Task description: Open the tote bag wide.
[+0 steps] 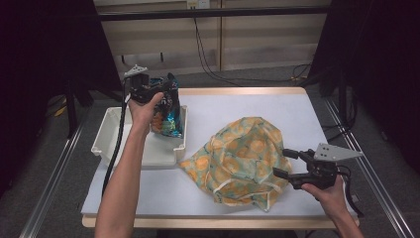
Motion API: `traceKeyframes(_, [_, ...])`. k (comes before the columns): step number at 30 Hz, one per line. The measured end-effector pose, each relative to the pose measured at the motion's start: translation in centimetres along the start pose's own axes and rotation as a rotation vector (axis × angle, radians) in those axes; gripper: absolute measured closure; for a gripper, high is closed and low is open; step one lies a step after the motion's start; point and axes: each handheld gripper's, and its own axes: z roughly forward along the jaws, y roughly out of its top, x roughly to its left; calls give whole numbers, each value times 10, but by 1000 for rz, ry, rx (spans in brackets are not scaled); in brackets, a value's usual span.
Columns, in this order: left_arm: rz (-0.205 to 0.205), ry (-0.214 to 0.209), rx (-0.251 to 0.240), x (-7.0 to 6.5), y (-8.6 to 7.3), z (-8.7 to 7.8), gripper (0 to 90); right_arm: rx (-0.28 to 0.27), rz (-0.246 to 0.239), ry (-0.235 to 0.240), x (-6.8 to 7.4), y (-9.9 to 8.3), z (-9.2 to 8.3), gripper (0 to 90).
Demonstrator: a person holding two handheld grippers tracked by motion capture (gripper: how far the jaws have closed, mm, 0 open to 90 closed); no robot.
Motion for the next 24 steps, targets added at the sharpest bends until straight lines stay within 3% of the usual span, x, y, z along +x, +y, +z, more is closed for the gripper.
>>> traceKeyframes(5, [44, 13, 36, -5, -4, 7, 899, 0, 0, 2, 0, 0, 0, 241])
traceKeyframes(9, [52, 21, 38, -6, -5, 10, 896, -1, -2, 1, 0, 0, -1, 241])
traceKeyframes(24, [42, -6, 60, -8, -13, 24, 873, -7, -6, -1, -1, 1, -2, 242])
